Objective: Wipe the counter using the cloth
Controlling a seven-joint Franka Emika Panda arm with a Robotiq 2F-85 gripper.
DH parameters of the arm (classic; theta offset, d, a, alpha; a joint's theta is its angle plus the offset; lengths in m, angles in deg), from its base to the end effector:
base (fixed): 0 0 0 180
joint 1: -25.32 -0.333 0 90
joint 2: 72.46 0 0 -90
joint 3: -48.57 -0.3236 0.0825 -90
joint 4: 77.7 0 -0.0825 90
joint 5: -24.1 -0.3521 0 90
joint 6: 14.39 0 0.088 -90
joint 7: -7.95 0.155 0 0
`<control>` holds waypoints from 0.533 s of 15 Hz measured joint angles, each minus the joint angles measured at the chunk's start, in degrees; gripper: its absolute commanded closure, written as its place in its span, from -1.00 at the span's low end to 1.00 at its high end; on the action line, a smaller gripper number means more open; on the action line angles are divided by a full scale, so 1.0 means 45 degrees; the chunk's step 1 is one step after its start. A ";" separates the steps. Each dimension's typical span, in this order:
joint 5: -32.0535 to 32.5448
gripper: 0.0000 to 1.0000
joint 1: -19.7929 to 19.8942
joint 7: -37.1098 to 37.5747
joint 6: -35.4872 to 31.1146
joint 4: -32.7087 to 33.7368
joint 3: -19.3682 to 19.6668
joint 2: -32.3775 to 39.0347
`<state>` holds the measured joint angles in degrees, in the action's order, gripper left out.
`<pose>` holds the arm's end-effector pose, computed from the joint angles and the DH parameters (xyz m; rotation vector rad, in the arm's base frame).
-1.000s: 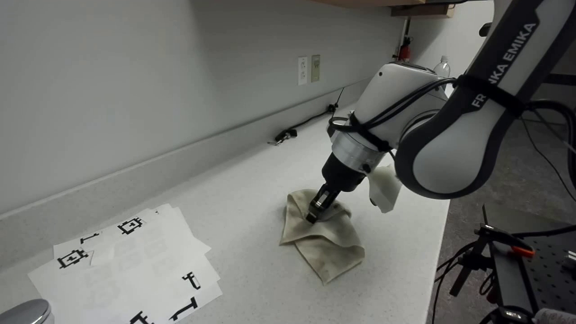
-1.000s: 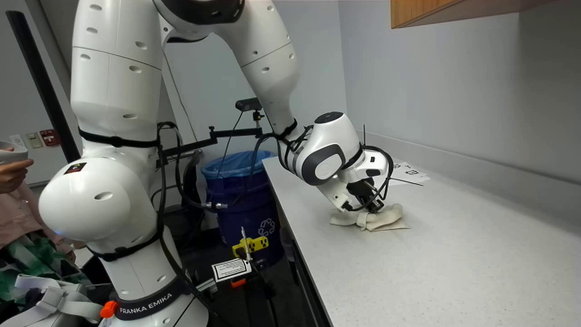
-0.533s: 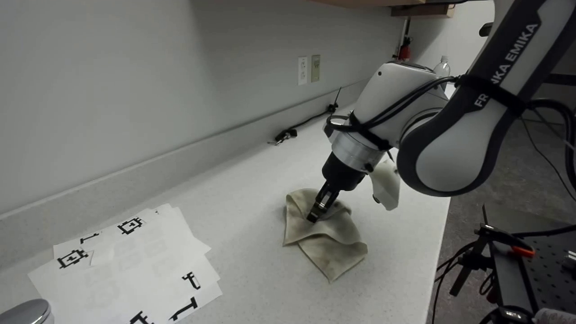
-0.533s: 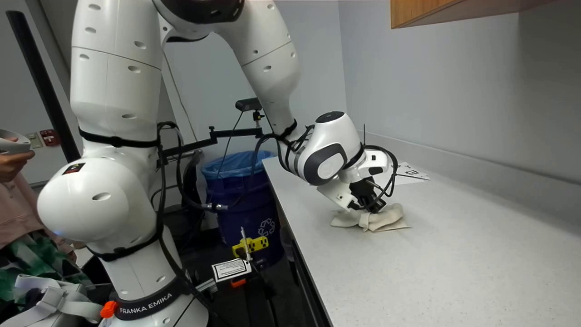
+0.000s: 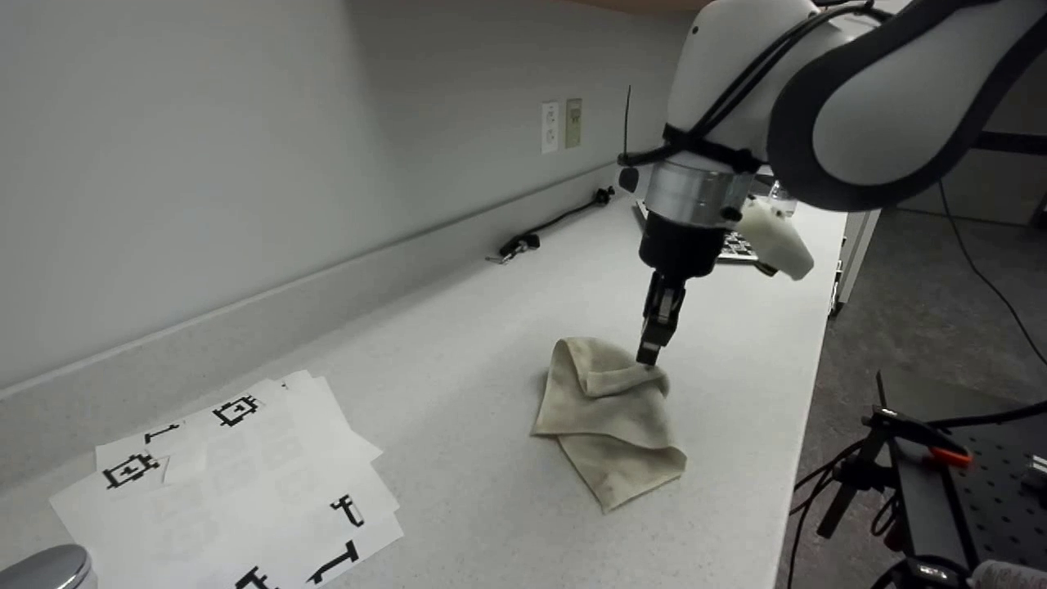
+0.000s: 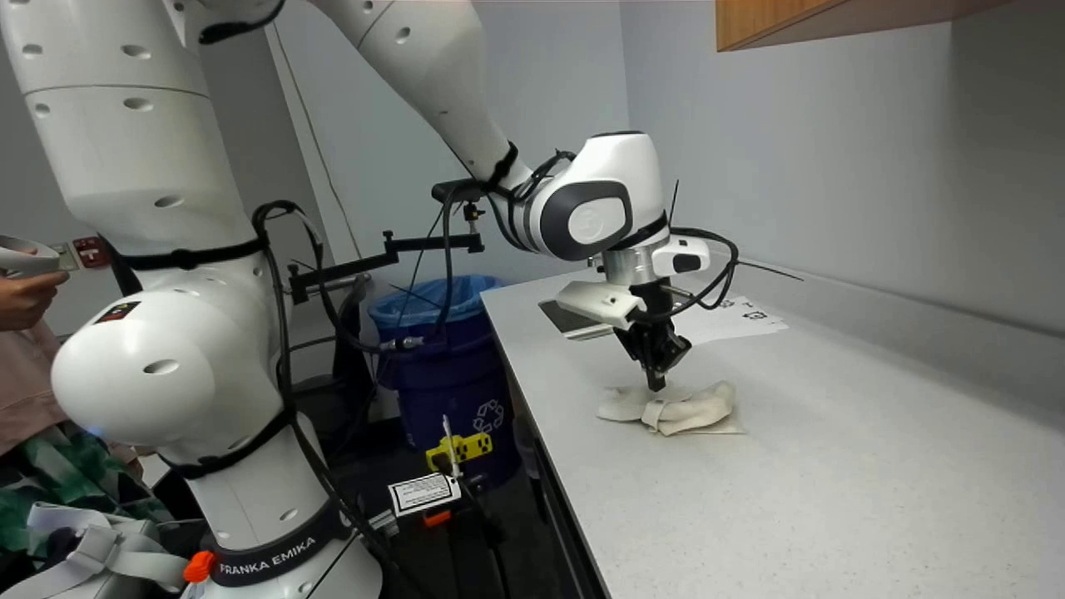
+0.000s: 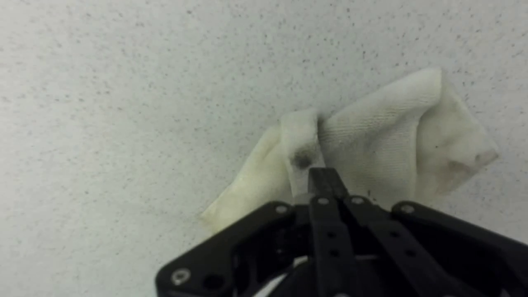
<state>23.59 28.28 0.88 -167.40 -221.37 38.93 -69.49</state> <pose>0.4632 0.0547 0.2592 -3.1030 -0.3609 -0.1750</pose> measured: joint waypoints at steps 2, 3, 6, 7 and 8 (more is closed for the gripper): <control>0.0077 1.00 -0.0130 -0.0172 0.0978 0.0023 0.0240 -0.0840; 0.0113 1.00 -0.0195 -0.0220 0.1199 0.0029 0.0349 -0.1151; 0.0273 1.00 -0.0333 -0.0279 0.1383 0.0029 0.0567 -0.1723; 0.0278 1.00 -0.0385 -0.0279 0.1383 0.0026 0.0626 -0.1823; 0.0278 1.00 -0.0444 -0.0282 0.1381 0.0026 0.0681 -0.1892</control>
<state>24.84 26.28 -0.39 -161.19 -221.25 41.99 -78.00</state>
